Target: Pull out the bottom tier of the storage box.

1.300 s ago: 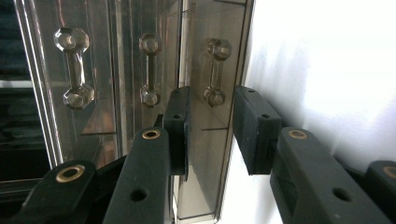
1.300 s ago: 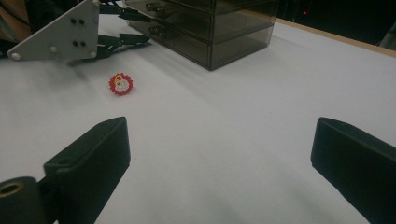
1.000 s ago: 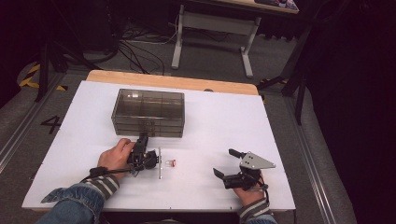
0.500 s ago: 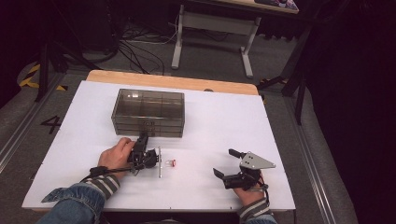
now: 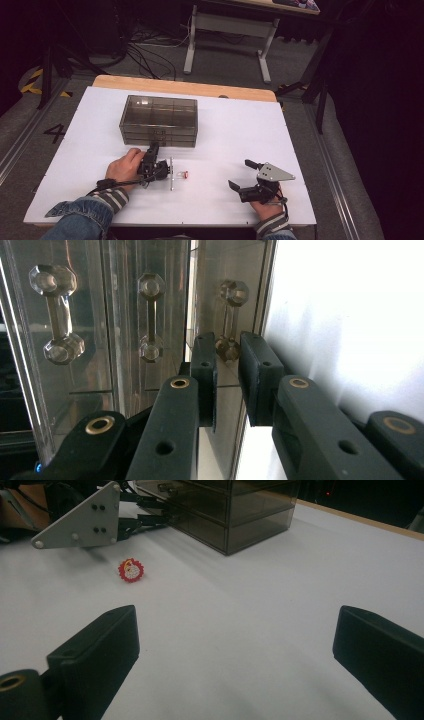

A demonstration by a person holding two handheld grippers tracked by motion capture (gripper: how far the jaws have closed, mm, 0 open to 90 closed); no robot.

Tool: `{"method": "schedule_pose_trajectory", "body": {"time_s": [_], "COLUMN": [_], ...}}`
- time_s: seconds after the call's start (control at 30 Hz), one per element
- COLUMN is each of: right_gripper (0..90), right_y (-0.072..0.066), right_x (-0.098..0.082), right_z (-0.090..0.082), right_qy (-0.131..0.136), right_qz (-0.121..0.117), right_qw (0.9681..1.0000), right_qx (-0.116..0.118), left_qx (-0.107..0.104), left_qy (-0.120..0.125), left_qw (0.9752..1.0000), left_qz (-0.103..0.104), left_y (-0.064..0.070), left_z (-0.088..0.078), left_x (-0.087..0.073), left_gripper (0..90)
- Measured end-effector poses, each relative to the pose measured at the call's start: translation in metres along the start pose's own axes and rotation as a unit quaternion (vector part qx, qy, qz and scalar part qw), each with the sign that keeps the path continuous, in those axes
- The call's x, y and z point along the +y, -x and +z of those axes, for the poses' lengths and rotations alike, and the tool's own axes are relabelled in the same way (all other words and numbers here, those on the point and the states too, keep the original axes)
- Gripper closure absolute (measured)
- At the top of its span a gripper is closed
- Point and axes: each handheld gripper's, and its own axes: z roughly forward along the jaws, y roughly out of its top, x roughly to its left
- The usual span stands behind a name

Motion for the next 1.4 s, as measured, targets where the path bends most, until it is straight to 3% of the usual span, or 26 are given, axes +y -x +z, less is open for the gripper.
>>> {"method": "schedule_pose_trajectory", "body": {"time_s": [0.67,1.4], "right_gripper": [5.2,5.3], "right_y": [-0.0002,0.0000], "right_x": [0.0002,0.0000], "right_z": [-0.0004,-0.0007], "right_qy": [0.000,0.000], "right_qz": [0.000,-0.001], "right_qw": [1.0000,1.0000], "right_qx": [-0.002,-0.003], "left_qx": [0.002,-0.019], "left_qy": [0.005,0.003], "left_qw": [1.0000,0.9998], "left_qz": [-0.007,-0.005], "left_y": [0.0008,-0.0030], "left_z": [0.0004,-0.0091], "left_x": [0.0012,0.0008], "left_gripper": [78.4,79.4]}}
